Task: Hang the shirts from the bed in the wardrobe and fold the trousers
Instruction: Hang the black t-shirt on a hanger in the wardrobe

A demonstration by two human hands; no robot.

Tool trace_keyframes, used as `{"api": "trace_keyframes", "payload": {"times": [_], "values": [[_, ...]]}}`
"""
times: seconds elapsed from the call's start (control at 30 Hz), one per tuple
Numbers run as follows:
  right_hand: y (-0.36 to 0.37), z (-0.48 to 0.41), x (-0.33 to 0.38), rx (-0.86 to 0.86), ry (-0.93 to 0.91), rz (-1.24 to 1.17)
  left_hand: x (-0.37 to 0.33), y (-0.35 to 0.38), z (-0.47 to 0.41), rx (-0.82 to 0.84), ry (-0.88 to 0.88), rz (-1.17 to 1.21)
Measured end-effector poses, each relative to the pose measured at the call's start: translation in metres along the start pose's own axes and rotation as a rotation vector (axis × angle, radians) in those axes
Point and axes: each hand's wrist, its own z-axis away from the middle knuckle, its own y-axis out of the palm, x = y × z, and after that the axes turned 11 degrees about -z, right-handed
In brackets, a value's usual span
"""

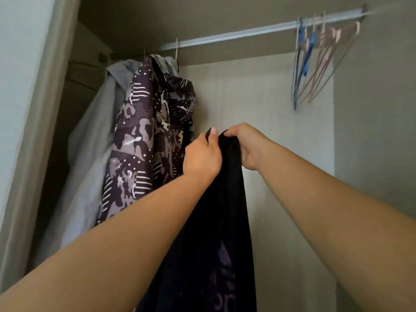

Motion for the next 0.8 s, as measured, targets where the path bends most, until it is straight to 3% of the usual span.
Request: {"api": "trace_keyframes", "payload": {"times": [0.13, 0.33, 0.43, 0.57, 0.73, 0.8], "values": [[-0.028, -0.028, 0.014, -0.064, -0.052, 0.105, -0.012, 0.042, -0.019, 0.080, 0.054, -0.022], [-0.068, -0.056, 0.052, -0.093, -0.076, 0.211, -0.025, 0.079, -0.059, 0.224, 0.273, -0.081], [-0.077, -0.062, 0.064, -0.183, -0.184, 0.396, -0.027, 0.097, -0.078, 0.170, 0.336, -0.144], [-0.067, -0.068, 0.078, -0.357, -0.431, 0.926, -0.038, 0.113, -0.105, 0.084, 0.311, -0.072], [-0.054, -0.063, 0.109, -0.615, -1.025, 1.702, -0.061, 0.121, -0.126, 0.066, 0.313, 0.098], [-0.045, -0.059, 0.123, -0.661, -1.152, 2.013, -0.067, 0.122, -0.130, 0.064, 0.322, 0.116]]}}
